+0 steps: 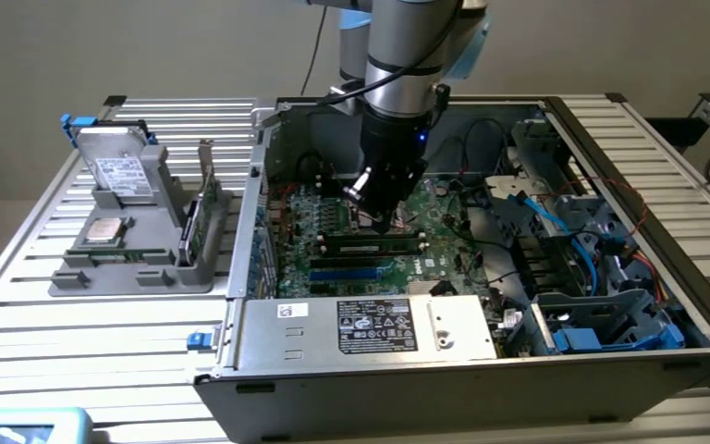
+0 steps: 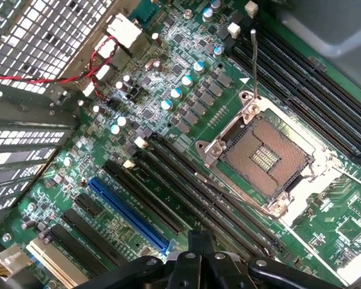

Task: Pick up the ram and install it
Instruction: 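Press down the ram until it locks into place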

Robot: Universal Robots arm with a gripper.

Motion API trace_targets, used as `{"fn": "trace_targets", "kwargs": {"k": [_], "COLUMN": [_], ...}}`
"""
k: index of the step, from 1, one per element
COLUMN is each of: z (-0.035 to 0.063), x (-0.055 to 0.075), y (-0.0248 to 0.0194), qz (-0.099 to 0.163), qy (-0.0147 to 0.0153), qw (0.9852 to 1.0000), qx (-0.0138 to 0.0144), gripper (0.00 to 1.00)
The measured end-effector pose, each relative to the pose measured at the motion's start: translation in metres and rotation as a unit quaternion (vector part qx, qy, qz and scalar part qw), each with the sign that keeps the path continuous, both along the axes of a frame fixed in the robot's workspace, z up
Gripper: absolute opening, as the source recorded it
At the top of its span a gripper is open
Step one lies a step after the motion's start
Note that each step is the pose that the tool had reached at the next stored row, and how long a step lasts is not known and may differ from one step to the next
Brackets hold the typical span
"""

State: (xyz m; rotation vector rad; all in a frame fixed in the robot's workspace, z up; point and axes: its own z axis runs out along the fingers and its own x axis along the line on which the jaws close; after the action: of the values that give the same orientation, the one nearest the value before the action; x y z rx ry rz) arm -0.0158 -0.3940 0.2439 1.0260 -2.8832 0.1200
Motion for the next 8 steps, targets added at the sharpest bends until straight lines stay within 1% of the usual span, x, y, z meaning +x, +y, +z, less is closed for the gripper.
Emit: {"fn": "trace_targets", "kwargs": {"k": [4, 8], "z": [0.0, 0.0], "x": [0.0, 0.0], "y": [0.0, 0.0], "qz": [-0.023, -0.047], "qy": [-0.0014, -0.0024], "qw": [0.9997, 0.9989], "qx": [0.0, 0.0], "gripper": [0.11, 0.11]}}
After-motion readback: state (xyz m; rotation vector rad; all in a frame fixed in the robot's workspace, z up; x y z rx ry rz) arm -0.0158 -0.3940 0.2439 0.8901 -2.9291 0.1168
